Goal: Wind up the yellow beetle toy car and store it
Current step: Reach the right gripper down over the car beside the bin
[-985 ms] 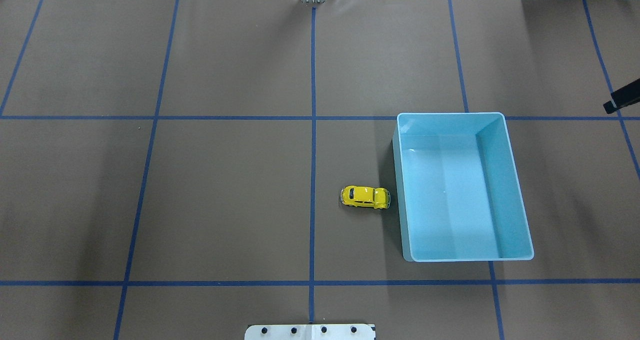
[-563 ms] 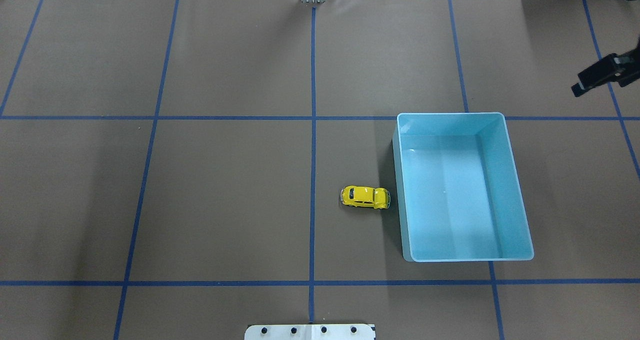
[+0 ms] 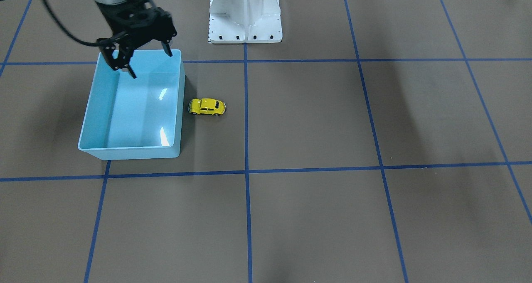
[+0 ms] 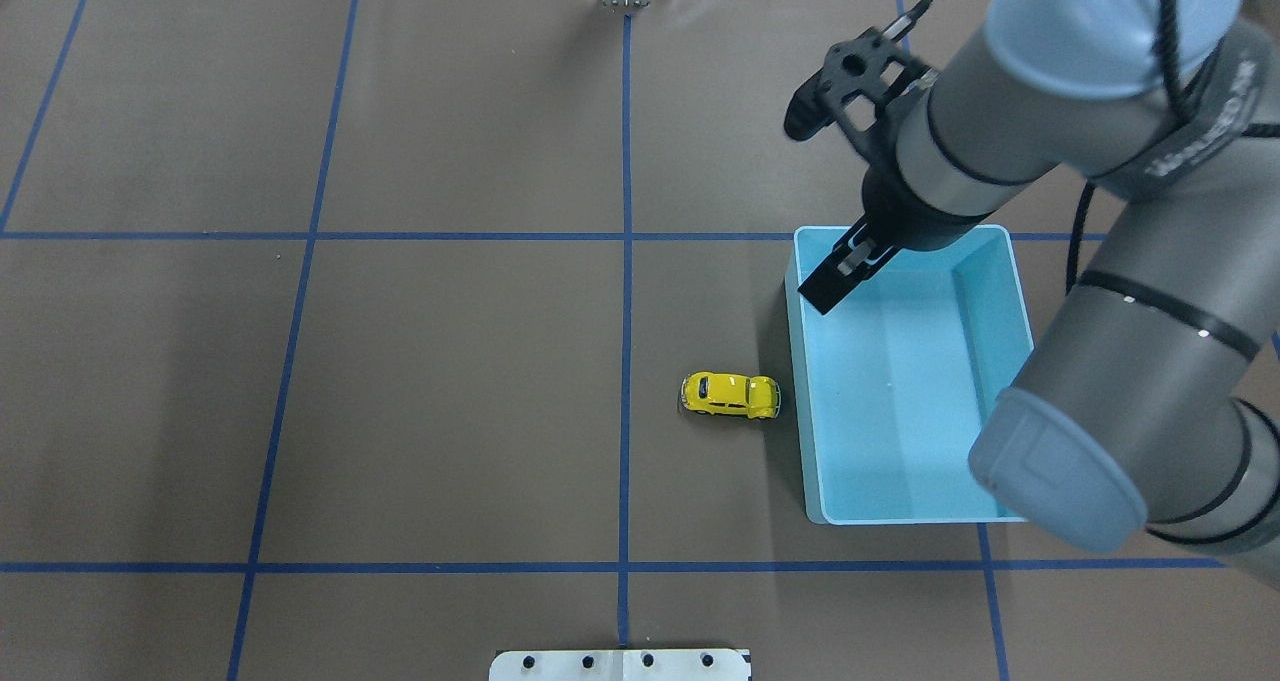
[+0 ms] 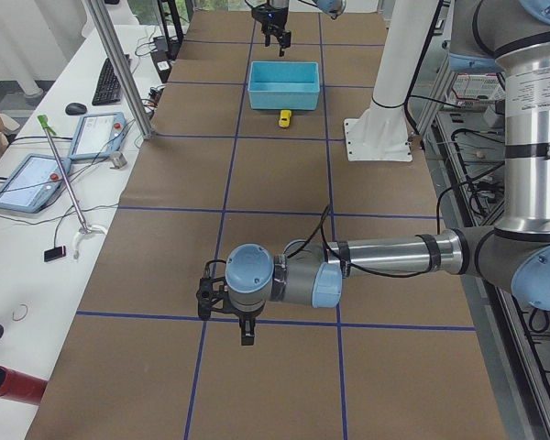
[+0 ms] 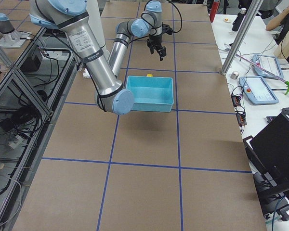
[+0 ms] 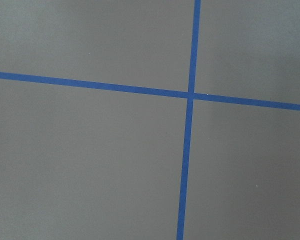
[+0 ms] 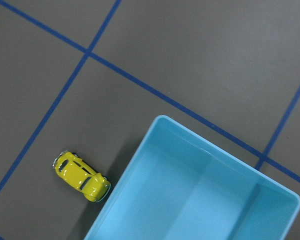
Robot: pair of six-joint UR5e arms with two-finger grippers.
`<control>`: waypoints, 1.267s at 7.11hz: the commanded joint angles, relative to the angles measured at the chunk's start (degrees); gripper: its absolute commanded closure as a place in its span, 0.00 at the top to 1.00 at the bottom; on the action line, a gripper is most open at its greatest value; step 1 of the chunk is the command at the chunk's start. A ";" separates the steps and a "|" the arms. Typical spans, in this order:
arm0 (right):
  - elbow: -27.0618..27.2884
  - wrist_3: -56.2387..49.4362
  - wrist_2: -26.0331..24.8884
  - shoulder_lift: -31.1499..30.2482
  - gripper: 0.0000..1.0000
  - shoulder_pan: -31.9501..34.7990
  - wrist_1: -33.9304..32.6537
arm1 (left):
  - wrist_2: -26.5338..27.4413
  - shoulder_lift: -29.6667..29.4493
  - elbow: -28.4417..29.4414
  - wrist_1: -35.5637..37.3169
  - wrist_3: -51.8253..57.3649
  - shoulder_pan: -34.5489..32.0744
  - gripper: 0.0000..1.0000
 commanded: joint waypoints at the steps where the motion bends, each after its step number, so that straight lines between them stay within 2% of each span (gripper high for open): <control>1: -4.04 -20.89 -2.97 2.26 1.00 -4.45 3.39 | -0.01 0.12 0.07 0.02 -0.01 -0.07 1.00; 2: -6.85 -23.51 -3.15 1.57 1.00 -6.81 7.25 | -0.01 0.12 -0.02 0.02 -0.01 -0.07 1.00; 4: -16.41 -25.45 -3.67 0.86 1.00 -9.81 17.26 | 0.00 0.03 0.07 0.02 -0.01 -0.07 1.00; 5: -18.64 -25.73 -4.90 -0.28 1.00 -10.87 22.27 | 0.08 0.03 0.07 0.02 -0.01 -0.07 1.00; 9: -18.92 -25.56 -9.03 -3.26 1.00 -15.36 24.08 | 0.08 -0.23 0.59 0.02 -0.01 0.20 1.00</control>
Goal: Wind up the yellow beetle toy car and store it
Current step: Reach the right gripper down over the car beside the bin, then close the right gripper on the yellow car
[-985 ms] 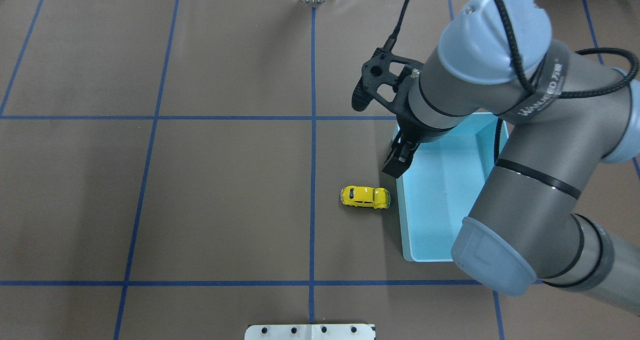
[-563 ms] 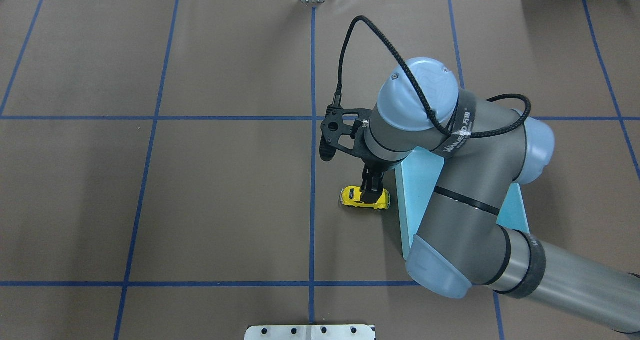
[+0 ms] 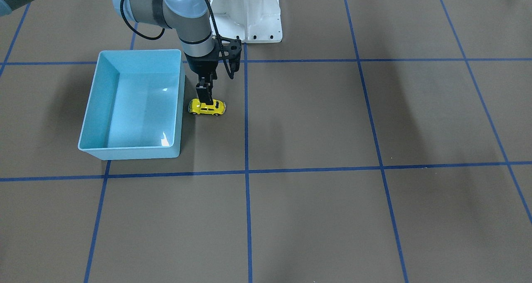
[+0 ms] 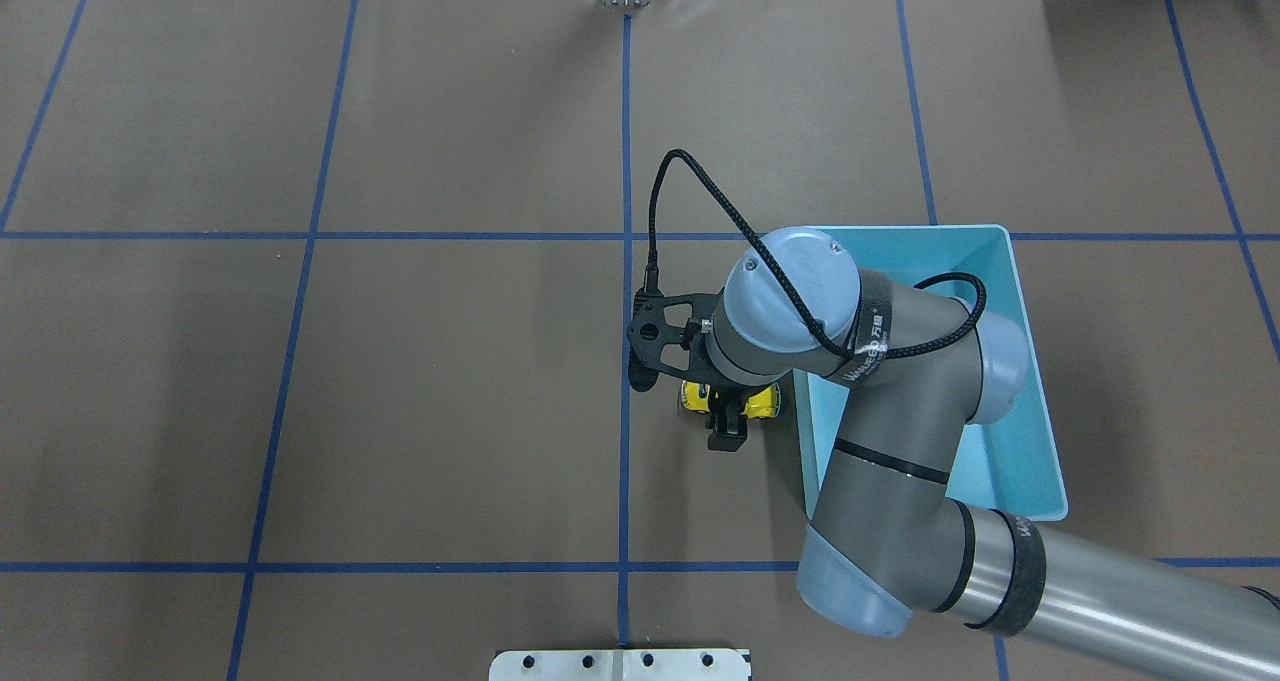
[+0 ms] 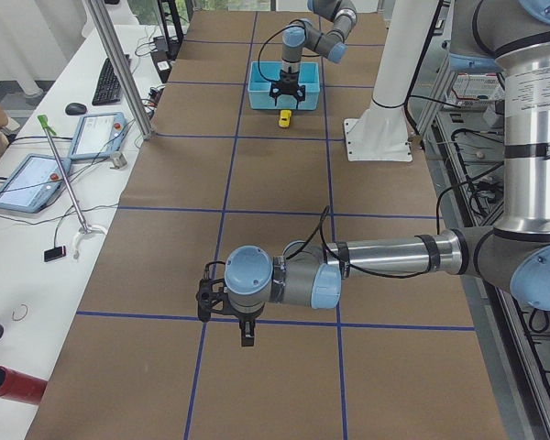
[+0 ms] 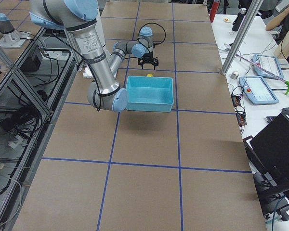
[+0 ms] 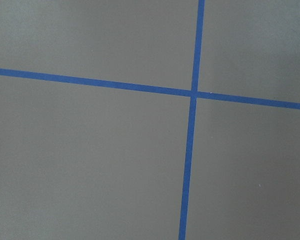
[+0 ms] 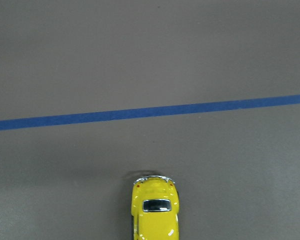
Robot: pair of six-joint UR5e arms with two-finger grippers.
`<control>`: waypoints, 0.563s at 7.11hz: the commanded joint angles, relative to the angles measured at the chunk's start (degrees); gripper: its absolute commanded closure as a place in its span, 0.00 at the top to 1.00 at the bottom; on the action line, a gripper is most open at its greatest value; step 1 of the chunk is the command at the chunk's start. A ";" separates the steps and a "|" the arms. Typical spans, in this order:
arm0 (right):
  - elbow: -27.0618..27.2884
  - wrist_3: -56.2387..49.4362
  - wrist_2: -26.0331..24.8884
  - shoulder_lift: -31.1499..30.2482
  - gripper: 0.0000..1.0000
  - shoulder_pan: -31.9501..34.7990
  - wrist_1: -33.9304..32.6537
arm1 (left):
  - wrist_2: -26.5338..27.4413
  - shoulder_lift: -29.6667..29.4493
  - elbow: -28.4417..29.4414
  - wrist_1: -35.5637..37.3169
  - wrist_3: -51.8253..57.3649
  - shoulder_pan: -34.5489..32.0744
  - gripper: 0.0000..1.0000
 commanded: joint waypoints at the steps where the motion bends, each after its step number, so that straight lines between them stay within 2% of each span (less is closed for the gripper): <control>1: -0.08 0.01 -1.38 -1.31 1.00 -0.79 1.03 | 0.07 -0.13 0.01 0.00 0.00 0.13 1.00; 4: -0.96 -0.08 -1.29 -2.02 1.00 -0.53 3.06 | -0.02 -0.13 -0.07 0.00 -0.09 0.13 1.00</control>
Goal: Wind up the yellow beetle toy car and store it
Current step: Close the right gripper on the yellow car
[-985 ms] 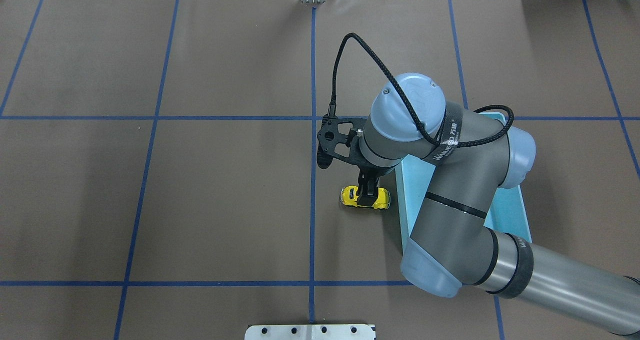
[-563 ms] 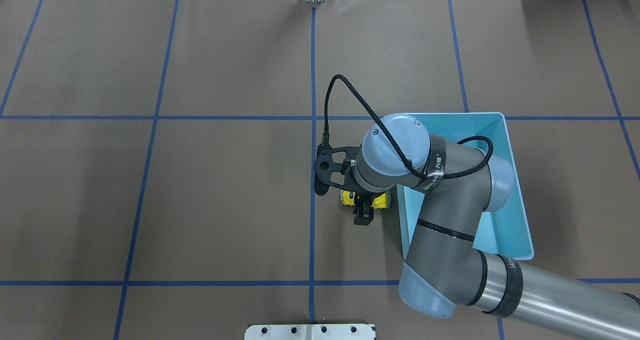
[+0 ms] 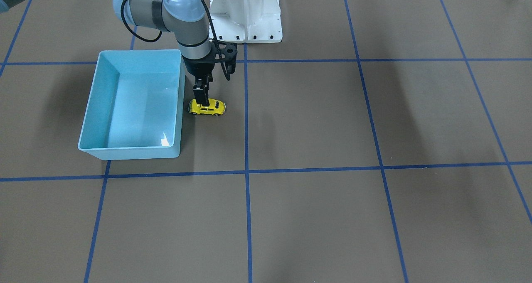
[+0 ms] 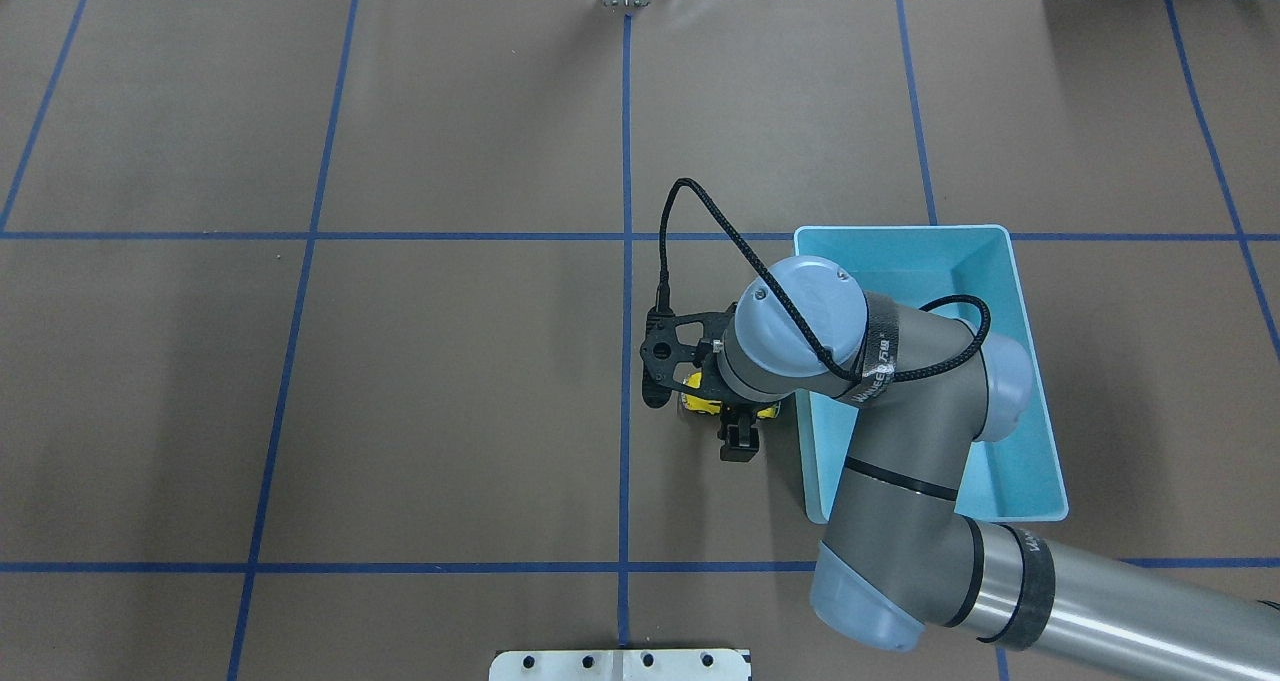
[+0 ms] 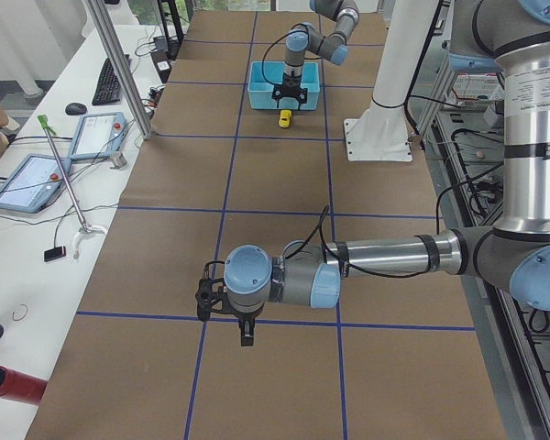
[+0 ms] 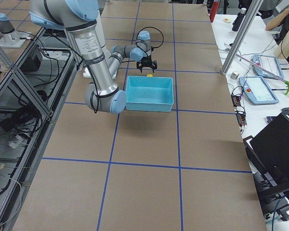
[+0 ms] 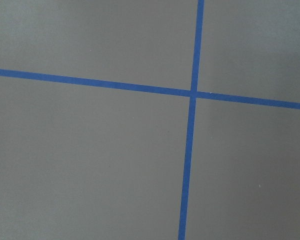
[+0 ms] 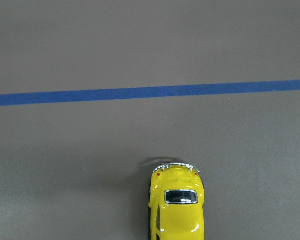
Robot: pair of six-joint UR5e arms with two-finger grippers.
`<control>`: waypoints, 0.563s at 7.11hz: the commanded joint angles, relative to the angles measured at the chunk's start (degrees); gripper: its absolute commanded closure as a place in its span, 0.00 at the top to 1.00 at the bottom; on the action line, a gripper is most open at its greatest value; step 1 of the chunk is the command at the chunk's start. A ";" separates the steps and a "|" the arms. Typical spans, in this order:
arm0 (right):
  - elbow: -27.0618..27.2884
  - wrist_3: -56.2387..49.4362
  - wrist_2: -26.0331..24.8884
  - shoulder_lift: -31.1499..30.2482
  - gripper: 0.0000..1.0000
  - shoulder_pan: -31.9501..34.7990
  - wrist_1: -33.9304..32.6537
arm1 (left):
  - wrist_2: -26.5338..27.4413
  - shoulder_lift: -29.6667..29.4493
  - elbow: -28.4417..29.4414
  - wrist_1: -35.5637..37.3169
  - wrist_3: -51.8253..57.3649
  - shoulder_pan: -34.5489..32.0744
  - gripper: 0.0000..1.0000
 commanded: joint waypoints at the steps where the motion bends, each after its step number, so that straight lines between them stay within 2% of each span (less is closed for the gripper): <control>1: -0.95 -0.01 0.03 -0.19 1.00 0.34 1.60 | -0.01 -0.04 -0.08 0.00 0.02 0.00 1.00; 4: -4.81 -0.01 0.03 -0.02 1.00 0.25 5.04 | -0.01 -0.04 -0.08 0.00 -0.07 0.00 1.00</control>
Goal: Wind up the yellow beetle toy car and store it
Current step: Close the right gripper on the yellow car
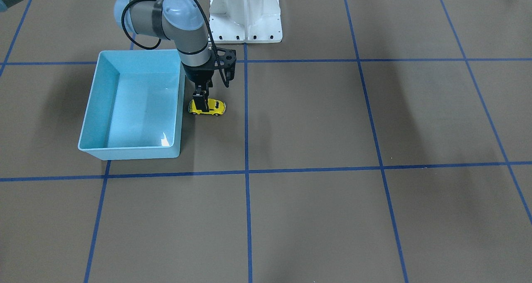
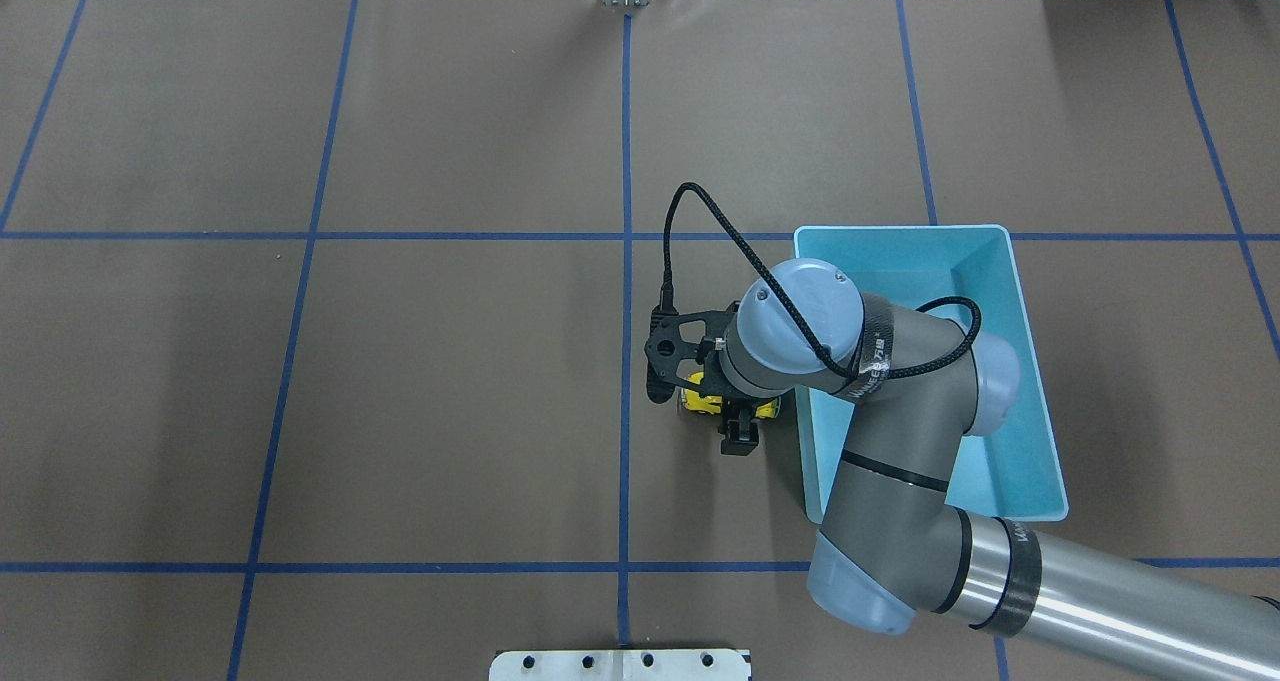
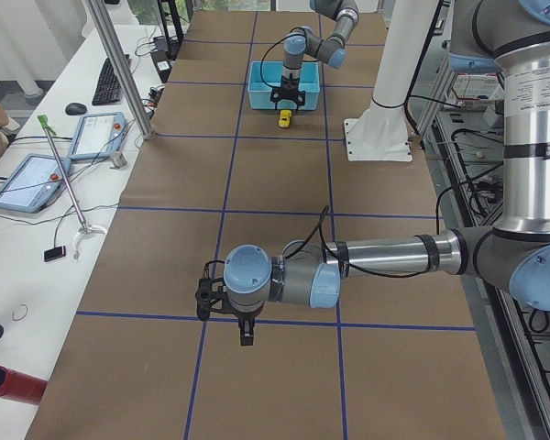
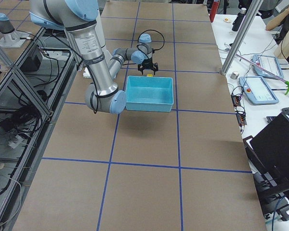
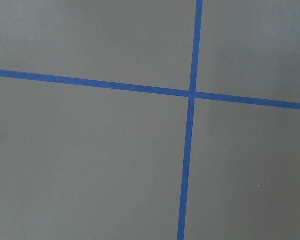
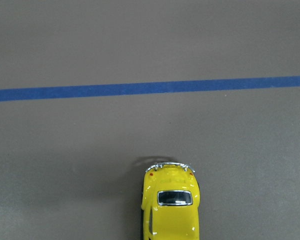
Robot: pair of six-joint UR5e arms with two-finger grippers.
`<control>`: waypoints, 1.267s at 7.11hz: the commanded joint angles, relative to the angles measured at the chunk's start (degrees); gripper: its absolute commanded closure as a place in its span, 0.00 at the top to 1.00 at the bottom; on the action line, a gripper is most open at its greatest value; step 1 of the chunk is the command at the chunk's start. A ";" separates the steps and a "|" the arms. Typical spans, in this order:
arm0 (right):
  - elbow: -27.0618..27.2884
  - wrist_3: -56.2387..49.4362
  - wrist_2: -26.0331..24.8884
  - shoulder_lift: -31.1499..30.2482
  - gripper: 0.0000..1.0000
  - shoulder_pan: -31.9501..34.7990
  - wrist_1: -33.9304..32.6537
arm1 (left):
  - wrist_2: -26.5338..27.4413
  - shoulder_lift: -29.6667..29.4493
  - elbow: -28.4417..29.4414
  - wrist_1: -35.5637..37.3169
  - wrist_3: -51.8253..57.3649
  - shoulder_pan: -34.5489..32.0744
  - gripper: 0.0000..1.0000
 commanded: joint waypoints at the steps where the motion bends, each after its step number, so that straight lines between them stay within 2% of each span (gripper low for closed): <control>1: -1.41 0.00 0.00 0.13 1.00 -0.11 1.33 | 0.00 0.00 0.00 0.00 -0.07 0.00 1.00; 6: -1.94 0.70 0.18 -0.92 1.00 -0.29 3.08 | 0.00 -0.09 0.00 0.00 -0.07 0.00 1.00; 7: -1.85 0.70 0.18 -1.18 0.90 -0.46 3.09 | 0.00 -0.09 0.00 0.00 -0.07 0.00 1.00; 8: -1.68 0.79 0.18 -1.01 0.32 -0.55 3.09 | 0.00 -0.09 0.00 0.00 -0.07 0.00 1.00; 9: -1.59 0.79 0.09 -0.92 0.00 -0.55 3.17 | 0.00 -0.09 0.00 0.00 -0.07 0.00 1.00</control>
